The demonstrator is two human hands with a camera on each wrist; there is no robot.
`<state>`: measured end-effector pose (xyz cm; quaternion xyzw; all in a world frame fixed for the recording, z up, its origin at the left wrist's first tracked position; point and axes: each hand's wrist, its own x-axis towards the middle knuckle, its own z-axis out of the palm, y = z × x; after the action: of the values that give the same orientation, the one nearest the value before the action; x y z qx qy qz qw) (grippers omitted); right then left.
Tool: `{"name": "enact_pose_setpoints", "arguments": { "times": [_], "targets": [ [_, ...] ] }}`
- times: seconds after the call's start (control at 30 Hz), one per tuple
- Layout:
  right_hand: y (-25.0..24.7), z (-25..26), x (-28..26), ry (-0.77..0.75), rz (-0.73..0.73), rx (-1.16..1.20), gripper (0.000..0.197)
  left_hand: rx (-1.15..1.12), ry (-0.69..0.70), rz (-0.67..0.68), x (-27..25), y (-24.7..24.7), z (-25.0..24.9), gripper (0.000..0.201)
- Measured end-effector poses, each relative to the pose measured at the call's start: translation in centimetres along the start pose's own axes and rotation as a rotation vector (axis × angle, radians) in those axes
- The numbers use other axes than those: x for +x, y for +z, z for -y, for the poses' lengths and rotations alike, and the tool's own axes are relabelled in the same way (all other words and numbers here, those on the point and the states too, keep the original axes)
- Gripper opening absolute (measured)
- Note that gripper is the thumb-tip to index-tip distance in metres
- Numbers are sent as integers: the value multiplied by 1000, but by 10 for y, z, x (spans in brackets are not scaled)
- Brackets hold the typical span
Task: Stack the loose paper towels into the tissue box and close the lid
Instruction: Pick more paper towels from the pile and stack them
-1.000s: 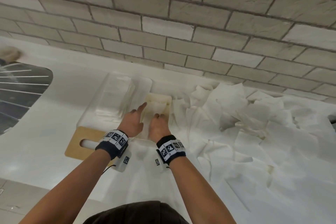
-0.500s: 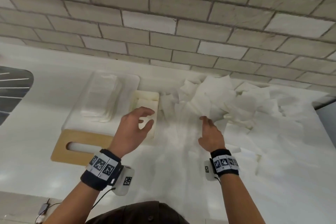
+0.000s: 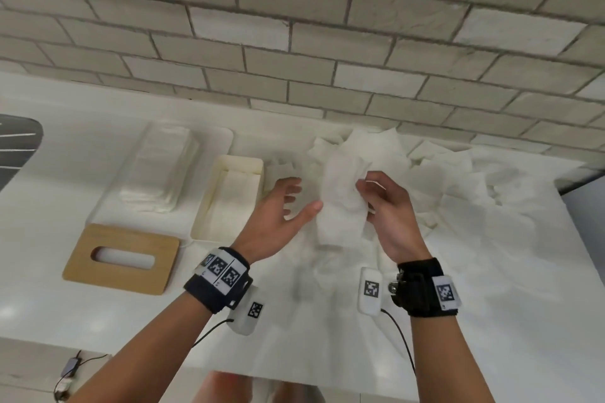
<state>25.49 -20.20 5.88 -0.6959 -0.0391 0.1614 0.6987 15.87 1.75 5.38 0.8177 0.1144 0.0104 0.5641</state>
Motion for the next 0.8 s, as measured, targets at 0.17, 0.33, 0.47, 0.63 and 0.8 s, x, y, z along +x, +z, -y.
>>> {"name": "enact_pose_setpoints", "arguments": {
  "times": [0.17, 0.33, 0.47, 0.63, 0.8],
  "targets": [
    [26, 34, -23, 49, 46, 243, 10, -274, -34, 29, -1, 13, -25, 58],
    [66, 28, -51, -91, -63, 95, 51, -126, 50, -165, -6, -15, -16, 26],
    [114, 2, -65, -171, -39, -153, 50, 44, 16, -235, -5, -57, 5, 32],
    [185, -28, -34, -216, 2, -428, 44, 222, 4, -301, 9, -110, 36, 42],
    [240, -46, 4, 1, 171, -822, 60, 502, -7, -270, 28, -158, 83, 48]
  ]
}}
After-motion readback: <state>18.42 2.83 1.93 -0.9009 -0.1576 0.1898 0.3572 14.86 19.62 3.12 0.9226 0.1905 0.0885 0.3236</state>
